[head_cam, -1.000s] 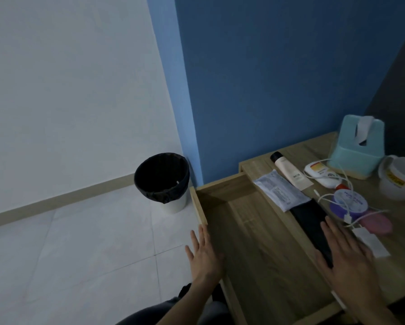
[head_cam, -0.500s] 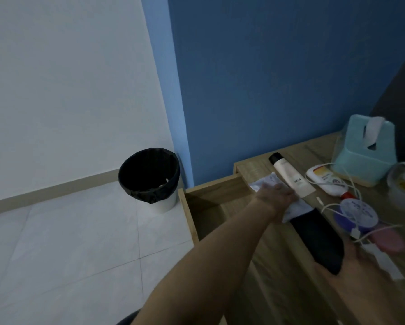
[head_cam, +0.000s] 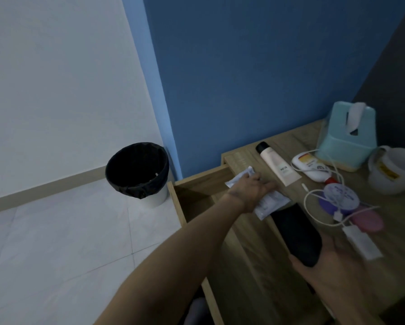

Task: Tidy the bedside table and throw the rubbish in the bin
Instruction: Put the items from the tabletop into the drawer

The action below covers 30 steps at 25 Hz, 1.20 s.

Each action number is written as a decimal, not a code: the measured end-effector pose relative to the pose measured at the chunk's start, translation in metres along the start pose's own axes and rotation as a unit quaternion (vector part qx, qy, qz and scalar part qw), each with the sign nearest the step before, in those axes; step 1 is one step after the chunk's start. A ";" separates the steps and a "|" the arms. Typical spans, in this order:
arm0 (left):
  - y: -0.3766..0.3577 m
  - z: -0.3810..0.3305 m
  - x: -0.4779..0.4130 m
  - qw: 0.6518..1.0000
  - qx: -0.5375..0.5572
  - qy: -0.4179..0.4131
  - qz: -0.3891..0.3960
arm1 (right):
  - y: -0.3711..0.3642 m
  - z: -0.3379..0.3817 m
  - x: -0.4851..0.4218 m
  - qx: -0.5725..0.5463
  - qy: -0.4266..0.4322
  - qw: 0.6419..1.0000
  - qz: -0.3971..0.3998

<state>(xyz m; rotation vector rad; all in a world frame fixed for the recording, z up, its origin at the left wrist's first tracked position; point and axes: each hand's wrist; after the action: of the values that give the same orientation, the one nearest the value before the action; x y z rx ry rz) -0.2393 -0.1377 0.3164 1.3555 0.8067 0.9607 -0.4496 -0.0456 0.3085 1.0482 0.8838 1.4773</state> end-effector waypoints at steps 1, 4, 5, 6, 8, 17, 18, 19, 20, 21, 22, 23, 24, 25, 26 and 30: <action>0.001 0.002 0.004 1.000 -0.002 0.001 0.000 | -0.001 0.003 0.004 -0.001 0.000 1.000 0.013; 0.002 0.010 0.019 1.000 0.017 0.006 -0.011 | -0.007 0.010 0.006 -0.004 -0.002 1.000 0.014; 0.002 0.012 0.026 0.999 0.037 0.011 -0.013 | -0.008 0.015 0.007 -0.007 0.005 1.000 0.007; 0.000 0.014 0.035 0.998 0.060 0.017 -0.019 | -0.009 0.022 0.013 -0.020 0.004 1.000 0.015; -0.013 0.020 0.054 0.995 0.096 0.030 -0.018 | -0.011 0.034 0.022 -0.034 -0.012 0.998 0.051; -0.092 0.026 0.088 0.942 0.232 0.208 0.129 | -0.085 0.092 0.018 0.073 0.024 0.962 0.262; -0.096 0.025 0.087 0.933 0.248 0.228 0.124 | -0.095 0.093 0.016 0.087 0.028 0.961 0.261; -0.098 0.024 0.085 0.925 0.255 0.241 0.144 | -0.105 0.093 0.015 0.099 0.033 0.960 0.260; -0.102 0.023 0.082 0.922 0.257 0.247 0.154 | -0.114 0.091 0.015 0.108 0.039 0.959 0.258; -0.104 0.021 0.081 0.913 0.267 0.254 0.175 | -0.119 0.090 0.016 0.118 0.046 0.959 0.255; -0.108 0.020 0.080 0.910 0.266 0.258 0.185 | -0.125 0.088 0.016 0.126 0.054 0.959 0.246; -0.108 0.018 0.080 0.902 0.283 0.262 0.192 | -0.128 0.086 0.017 0.133 0.058 0.959 0.243; -0.111 0.017 0.080 0.903 0.282 0.257 0.196 | -0.133 0.085 0.018 0.137 0.063 0.959 0.238; -0.111 0.015 0.080 0.909 0.264 0.252 0.200 | -0.135 0.084 0.019 0.138 0.062 0.959 0.241; -0.111 0.015 0.080 0.921 0.240 0.230 0.203 | -0.137 0.083 0.019 0.134 0.057 0.957 0.251; -0.100 0.015 0.076 0.940 0.183 0.188 0.219 | -0.105 0.083 0.017 0.029 0.036 0.965 0.260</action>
<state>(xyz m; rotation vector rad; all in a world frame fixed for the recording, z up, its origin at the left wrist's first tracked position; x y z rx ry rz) -0.1850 -0.0714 0.2227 1.7453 1.0294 1.5066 -0.3369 -0.0130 0.2412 1.3449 0.7336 1.9417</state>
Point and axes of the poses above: each hand's wrist, its own x-axis away from the middle knuckle, its own y-axis out of the back of the hand, z = x × y, and after that the axes turned 2 degrees about -y, right-handed
